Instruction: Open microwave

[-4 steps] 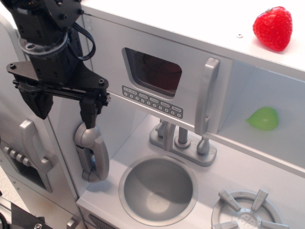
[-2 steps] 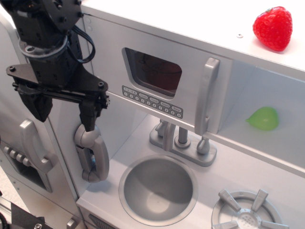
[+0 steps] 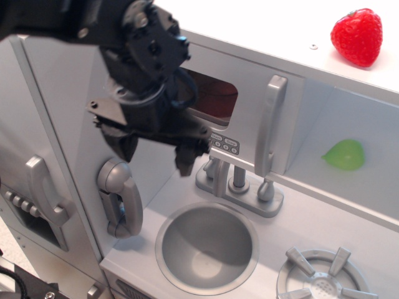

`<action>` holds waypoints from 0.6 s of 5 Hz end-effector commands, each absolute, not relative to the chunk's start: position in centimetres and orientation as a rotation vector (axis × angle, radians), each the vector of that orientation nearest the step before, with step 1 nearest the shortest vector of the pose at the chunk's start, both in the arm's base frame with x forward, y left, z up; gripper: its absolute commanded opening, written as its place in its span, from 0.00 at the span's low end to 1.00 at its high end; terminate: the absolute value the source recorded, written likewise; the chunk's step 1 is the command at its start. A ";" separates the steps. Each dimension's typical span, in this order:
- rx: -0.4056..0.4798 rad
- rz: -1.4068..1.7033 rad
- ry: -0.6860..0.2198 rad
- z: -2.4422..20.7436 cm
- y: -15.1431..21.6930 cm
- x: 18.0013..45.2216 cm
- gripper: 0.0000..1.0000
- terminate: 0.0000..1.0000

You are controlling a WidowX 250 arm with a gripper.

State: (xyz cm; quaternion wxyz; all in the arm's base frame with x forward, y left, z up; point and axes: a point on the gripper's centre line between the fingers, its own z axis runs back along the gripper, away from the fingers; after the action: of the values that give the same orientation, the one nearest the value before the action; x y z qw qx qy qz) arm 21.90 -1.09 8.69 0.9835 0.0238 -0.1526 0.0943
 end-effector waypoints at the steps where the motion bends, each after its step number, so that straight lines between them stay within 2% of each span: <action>1: -0.032 0.151 -0.416 11.5 -5.4 26.1 1.00 0.00; 3: -0.046 0.092 -0.470 12.2 -6.8 27.6 1.00 0.00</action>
State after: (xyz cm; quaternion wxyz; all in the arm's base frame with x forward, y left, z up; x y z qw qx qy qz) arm 27.06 -6.44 10.61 0.9764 -0.0172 -0.2094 0.0498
